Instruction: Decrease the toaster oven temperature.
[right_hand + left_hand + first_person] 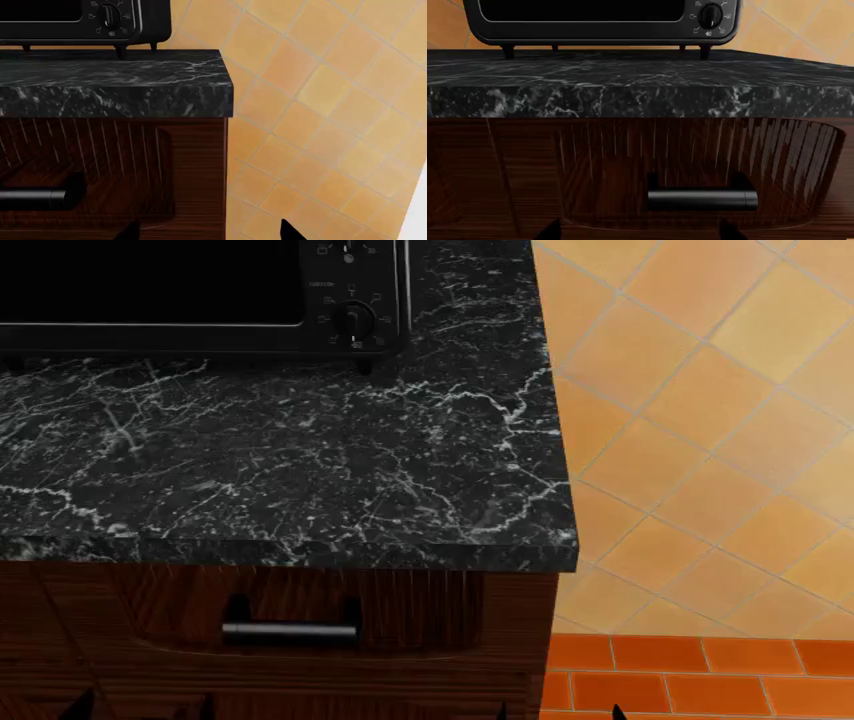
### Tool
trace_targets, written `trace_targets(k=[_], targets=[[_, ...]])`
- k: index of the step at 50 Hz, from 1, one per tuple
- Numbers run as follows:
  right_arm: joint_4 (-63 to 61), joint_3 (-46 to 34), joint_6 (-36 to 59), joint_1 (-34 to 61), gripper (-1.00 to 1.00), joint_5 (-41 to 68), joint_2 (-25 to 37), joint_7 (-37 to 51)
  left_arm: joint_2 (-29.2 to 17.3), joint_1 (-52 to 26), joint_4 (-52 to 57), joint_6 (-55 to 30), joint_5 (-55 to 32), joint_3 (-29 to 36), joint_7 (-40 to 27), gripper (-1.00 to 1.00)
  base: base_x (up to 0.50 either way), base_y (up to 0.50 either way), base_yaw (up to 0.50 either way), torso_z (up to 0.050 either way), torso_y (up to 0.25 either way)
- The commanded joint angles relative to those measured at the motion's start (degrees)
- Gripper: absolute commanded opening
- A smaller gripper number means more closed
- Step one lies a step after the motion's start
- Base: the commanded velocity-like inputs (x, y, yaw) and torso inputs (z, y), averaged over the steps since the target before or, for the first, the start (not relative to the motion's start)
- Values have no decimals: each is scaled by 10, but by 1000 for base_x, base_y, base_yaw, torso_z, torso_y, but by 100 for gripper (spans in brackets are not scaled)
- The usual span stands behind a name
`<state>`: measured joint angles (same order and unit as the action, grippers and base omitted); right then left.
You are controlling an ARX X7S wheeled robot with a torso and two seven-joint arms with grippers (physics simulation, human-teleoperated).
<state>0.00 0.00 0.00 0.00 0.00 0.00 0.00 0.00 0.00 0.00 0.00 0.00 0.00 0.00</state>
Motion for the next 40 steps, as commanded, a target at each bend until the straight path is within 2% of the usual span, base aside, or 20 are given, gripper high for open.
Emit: trace_targets(k=[1, 2, 3, 15, 19, 25, 26, 28, 30, 35, 40], targets=[[0, -7, 0, 0, 100, 5, 5, 7, -22, -5, -7, 0, 0, 27, -27, 100, 0, 0, 0, 0, 0], [-64, -16, 49, -22, 100, -17, 6, 14, -25, 3, 1, 5, -18, 29, -30, 100, 0, 0, 0, 0, 0], [-90, -24, 59, -34, 100, -25, 10, 22, -26, 6, -1, 9, -19, 31, -32, 100, 0, 0, 0, 0, 0], [-62, -39, 63, -22, 100, 6, 30, 39, -38, 0, -28, 32, -19, 47, -49, 100, 0, 0, 0, 0, 0], [-80, -41, 69, -19, 100, -2, 35, 55, -44, 4, 3, 17, -30, 44, -52, 100, 0, 0, 0, 0, 0], [-289, -24, 229, 7, 100, -3, 51, 66, -82, -21, 194, -119, -24, 14, -70, 100, 0, 0, 0, 0, 0], [-289, -24, 229, 7, 100, -3, 51, 66, -87, -26, 235, -145, -25, 7, -73, 100, 0, 0, 0, 0, 0], [-404, -21, 322, 48, 100, -3, 60, 62, -95, -45, 307, -200, -26, 0, -78, 100, 0, 0, 0, 0, 0], [-462, -16, 366, 81, 100, 4, 62, 60, -104, -69, 374, -253, -29, -5, -78, 100, 0, 0, 0, 0, 0], [-527, 1, 451, 151, 100, 22, 65, 57, -117, -151, 473, -379, -28, -2, -84, 100, 0, 0, 0, 0, 0], [-568, 13, 507, 202, 100, 32, 72, 55, -117, -209, 509, -449, -37, 1, -83, 100, 0, 0, 0, 0, 0]])
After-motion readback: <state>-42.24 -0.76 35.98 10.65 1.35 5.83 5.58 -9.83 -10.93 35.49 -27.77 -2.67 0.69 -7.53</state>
